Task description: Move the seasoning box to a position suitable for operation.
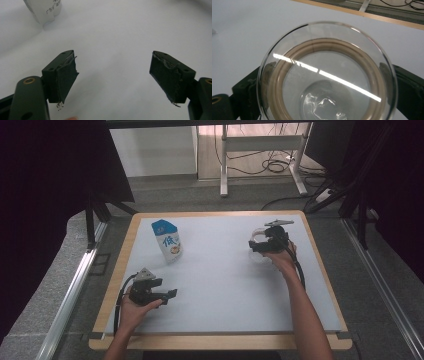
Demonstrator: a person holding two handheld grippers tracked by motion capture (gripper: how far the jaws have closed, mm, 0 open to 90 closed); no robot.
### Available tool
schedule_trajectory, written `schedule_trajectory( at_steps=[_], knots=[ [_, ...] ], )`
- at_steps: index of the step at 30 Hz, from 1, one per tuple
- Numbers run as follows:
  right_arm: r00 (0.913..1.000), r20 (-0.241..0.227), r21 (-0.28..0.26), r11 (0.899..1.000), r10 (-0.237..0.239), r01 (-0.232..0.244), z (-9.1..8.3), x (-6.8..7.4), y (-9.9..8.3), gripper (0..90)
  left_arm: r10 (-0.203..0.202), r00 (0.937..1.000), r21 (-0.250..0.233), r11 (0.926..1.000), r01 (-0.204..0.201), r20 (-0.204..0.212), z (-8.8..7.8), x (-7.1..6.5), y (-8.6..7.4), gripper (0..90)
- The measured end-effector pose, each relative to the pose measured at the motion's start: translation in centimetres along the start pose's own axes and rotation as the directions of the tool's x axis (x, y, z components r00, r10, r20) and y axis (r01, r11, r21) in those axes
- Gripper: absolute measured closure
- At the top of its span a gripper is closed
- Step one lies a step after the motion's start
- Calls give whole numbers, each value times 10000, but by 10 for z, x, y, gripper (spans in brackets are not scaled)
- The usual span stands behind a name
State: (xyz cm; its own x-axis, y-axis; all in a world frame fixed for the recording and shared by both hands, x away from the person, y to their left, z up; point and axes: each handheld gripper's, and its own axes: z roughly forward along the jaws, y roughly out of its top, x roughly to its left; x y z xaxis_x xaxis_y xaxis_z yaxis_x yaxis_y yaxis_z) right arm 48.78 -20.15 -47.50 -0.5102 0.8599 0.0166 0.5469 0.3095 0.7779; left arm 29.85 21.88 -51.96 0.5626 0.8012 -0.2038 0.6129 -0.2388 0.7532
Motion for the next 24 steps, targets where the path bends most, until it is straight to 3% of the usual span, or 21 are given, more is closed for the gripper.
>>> schedule_trajectory(
  at_steps=[2,15,18,24],
  knots=[
    [9998,-201,-54,10000,-44,43,1,0,-1,105,4,10000,8,10000,-4,-9,0,0,0,213],
    [9991,78,-160,9990,-414,415,-3,3,0,113,14,10000,34,10000,-14,4,2,0,0,213],
    [9993,-233,-296,9991,-302,295,-9,0,0,113,3,10000,91,10000,-3,20,3,0,-1,213],
    [9951,-643,-380,9967,-745,721,-25,4,0,113,2,10000,205,9998,-2,20,7,1,-2,213]
  ],
)
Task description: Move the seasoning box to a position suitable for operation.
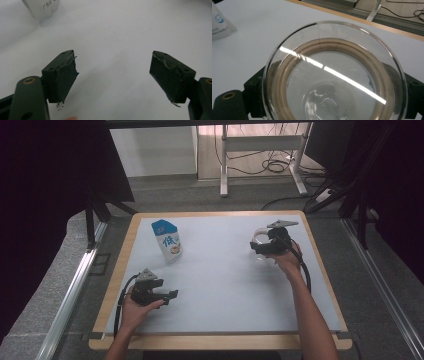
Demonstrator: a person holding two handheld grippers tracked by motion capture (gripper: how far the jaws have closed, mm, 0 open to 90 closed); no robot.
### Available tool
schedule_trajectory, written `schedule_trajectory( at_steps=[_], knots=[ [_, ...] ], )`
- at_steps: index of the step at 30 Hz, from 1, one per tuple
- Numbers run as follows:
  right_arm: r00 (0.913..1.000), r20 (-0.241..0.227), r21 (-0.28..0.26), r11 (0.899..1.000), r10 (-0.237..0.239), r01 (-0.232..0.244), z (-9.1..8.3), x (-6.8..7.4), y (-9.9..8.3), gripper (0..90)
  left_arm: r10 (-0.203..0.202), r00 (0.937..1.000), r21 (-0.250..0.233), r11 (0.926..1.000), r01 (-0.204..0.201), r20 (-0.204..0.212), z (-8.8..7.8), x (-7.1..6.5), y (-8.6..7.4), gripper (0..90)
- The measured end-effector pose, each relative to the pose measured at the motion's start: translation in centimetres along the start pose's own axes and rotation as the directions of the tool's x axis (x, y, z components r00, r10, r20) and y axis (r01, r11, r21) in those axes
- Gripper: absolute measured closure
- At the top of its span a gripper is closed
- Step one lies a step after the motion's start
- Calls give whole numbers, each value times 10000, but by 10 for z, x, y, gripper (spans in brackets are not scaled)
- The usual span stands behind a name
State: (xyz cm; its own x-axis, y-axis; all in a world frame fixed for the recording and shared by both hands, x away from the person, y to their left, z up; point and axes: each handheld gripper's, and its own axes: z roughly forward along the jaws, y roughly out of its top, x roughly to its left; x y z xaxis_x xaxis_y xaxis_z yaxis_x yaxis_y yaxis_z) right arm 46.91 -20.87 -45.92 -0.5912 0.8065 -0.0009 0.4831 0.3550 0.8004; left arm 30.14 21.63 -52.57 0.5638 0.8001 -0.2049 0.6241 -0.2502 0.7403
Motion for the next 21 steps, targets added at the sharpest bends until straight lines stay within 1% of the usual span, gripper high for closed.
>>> schedule_trajectory(
  at_steps=[3,9,13,16,18,21],
  knots=[
    [9996,-133,-57,9997,-234,233,-8,5,-4,113,-8,10000,34,10000,8,-9,1,0,-1,213],
    [9977,-555,-129,9991,-400,393,-28,10,-17,113,-19,10000,106,9999,19,-2,3,0,-2,213],
    [9949,-779,-52,9979,-645,643,-41,14,-28,113,-28,10000,115,9999,28,0,3,0,-2,213],
    [9918,-982,-2,9966,-819,823,-51,18,-36,113,-42,10000,116,9999,42,-3,3,1,-2,212],
    [9890,-1224,-50,9965,-834,835,-57,20,-41,113,-52,10000,128,9999,52,7,4,1,-2,213],
    [9827,-1558,-60,9949,-1005,1008,-65,26,-46,113,-49,10000,172,9998,49,17,5,0,-2,212]
  ],
)
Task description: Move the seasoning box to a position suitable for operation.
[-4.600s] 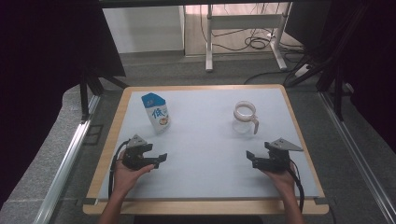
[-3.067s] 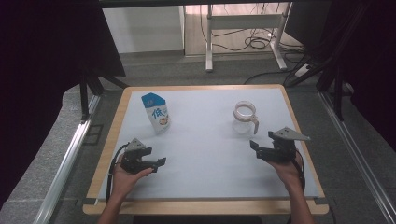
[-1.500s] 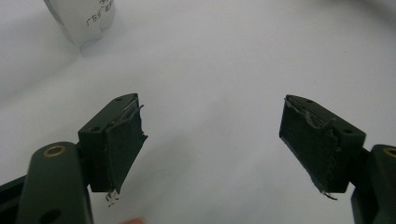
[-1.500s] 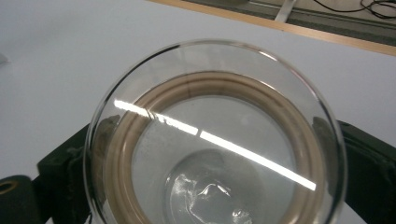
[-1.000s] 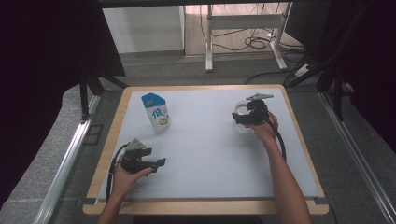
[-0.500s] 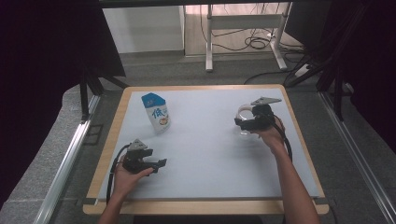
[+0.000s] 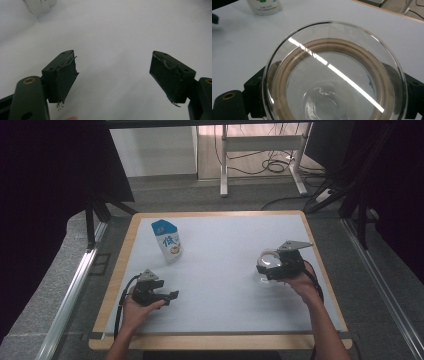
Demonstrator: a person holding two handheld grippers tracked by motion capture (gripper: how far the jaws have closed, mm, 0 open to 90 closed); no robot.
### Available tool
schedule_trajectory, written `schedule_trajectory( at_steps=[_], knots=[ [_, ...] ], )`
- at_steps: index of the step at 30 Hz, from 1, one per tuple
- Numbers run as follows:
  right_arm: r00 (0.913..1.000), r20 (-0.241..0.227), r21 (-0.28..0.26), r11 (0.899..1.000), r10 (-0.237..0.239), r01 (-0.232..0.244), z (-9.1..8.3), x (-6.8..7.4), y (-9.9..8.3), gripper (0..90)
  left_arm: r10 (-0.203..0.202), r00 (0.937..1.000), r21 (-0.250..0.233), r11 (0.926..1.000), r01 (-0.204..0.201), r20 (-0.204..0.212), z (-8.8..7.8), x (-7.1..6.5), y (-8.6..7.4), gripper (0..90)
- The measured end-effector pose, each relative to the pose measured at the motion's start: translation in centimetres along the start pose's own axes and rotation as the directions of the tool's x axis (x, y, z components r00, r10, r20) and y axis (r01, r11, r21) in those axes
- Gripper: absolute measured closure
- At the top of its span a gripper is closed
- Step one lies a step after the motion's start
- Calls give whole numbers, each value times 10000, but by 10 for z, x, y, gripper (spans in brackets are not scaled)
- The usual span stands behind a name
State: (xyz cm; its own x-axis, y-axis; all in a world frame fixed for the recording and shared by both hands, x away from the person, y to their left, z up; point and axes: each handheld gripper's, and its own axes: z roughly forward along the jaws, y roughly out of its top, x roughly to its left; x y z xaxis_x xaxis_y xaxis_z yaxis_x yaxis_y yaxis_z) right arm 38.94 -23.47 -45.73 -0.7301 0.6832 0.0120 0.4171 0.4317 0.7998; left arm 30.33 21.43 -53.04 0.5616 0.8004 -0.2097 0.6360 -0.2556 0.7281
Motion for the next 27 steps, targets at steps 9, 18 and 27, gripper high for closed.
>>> schedule_trajectory(
  at_steps=[9,18,27],
  knots=[
    [9967,-637,322,9981,-512,533,-11,21,-16,113,-7,10000,-24,10000,7,-19,0,0,0,213],
    [9915,-1005,670,9937,-833,902,-4,31,-24,111,-1,10000,48,10000,1,-13,1,0,-1,212],
    [9960,-779,202,9987,-442,459,-9,30,-18,15,35,10000,14,10000,-35,13,1,-2,-2,212]
  ],
)
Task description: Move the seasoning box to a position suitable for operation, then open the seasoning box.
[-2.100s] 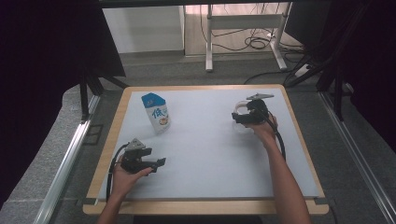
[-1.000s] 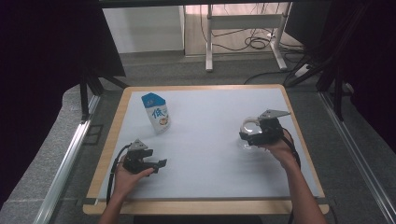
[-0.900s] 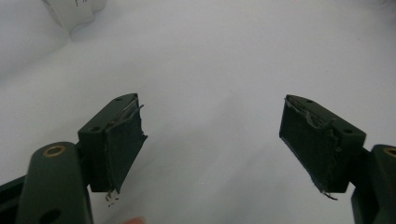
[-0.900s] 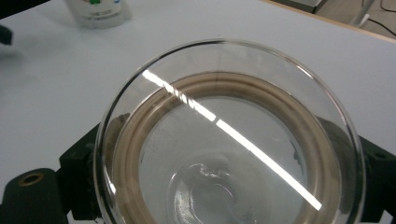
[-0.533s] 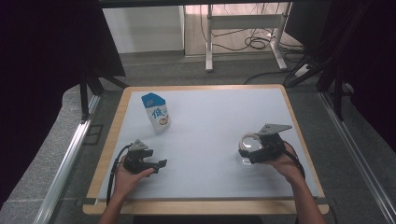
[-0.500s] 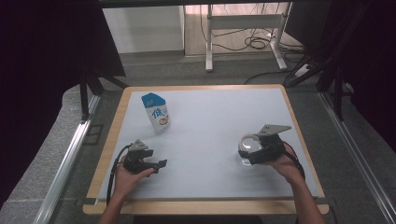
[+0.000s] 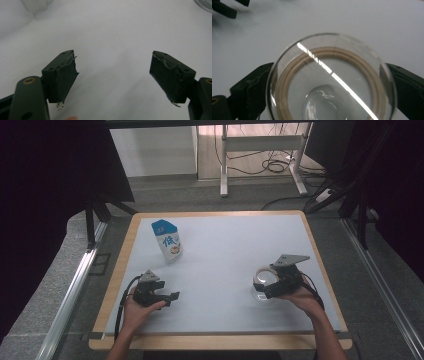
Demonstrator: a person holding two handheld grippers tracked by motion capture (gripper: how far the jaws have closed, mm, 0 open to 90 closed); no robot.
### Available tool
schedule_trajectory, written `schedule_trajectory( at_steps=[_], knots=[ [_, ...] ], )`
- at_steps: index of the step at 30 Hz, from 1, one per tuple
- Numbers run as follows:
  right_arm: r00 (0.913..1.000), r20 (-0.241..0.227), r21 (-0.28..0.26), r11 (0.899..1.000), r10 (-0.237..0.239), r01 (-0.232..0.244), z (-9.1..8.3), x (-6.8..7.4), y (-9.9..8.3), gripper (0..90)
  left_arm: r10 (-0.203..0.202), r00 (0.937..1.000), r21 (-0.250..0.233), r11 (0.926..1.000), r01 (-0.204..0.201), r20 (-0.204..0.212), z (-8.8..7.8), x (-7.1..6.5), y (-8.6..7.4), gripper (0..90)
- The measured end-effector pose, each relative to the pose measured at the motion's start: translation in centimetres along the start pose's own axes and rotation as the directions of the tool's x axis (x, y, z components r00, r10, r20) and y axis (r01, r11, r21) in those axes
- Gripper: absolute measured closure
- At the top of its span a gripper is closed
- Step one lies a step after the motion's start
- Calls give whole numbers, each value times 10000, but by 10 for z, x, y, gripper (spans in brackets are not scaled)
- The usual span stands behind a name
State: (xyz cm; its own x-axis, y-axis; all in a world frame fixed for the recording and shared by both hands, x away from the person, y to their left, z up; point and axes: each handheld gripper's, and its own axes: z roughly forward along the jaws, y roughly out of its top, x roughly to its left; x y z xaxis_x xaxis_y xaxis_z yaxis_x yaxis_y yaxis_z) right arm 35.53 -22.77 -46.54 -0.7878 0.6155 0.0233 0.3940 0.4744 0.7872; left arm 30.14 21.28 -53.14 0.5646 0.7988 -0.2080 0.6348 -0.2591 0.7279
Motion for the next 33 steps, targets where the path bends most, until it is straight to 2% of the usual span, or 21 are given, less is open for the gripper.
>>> schedule_trajectory(
  at_steps=[3,6,8,11,13,15,16,19,23,27,33],
  knots=[
    [9997,175,-458,9988,151,-143,-9,1,4,15,-5,10000,-88,10000,4,-41,-3,0,-1,212],
    [9977,131,-1259,9900,659,-638,-19,-2,5,38,-14,9999,-208,9998,11,-117,-7,1,-4,214],
    [9952,117,-1762,9799,973,-938,-25,-4,2,82,-48,9998,-340,9994,41,-184,-8,2,-5,217],
    [9903,142,-2682,9547,1381,-1293,-33,-4,-3,194,8,9996,-505,9987,-22,-284,-10,2,-6,223],
    [9843,484,-2946,9440,1699,-1485,-37,-4,-4,280,36,9996,-606,9981,-53,-287,-11,2,-6,230],
    [9780,1003,-2857,9469,1827,-1476,-39,-5,-3,337,51,9995,-670,9977,-72,-315,-12,2,-6,232],
    [9750,1172,-2915,9451,1888,-1480,-39,-5,-4,374,95,9994,-662,9977,-116,-322,-12,3,-6,233],
    [9687,1219,-3106,9353,2162,-1697,-43,-7,-7,509,46,9993,-730,9973,-73,-378,-14,3,-4,233],
    [9659,1506,-3162,9360,2105,-1547,-51,-3,-11,682,60,9993,-848,9964,-90,-360,-15,3,-2,234],
    [9613,2018,-3205,9401,1876,-1161,-59,3,-13,879,112,9991,-790,9968,-145,-421,-15,1,-3,236],
    [9572,2379,-2907,9524,1648,-917,-64,12,-16,899,140,9990,-767,9969,-172,-419,-15,-2,-4,236]
  ],
)
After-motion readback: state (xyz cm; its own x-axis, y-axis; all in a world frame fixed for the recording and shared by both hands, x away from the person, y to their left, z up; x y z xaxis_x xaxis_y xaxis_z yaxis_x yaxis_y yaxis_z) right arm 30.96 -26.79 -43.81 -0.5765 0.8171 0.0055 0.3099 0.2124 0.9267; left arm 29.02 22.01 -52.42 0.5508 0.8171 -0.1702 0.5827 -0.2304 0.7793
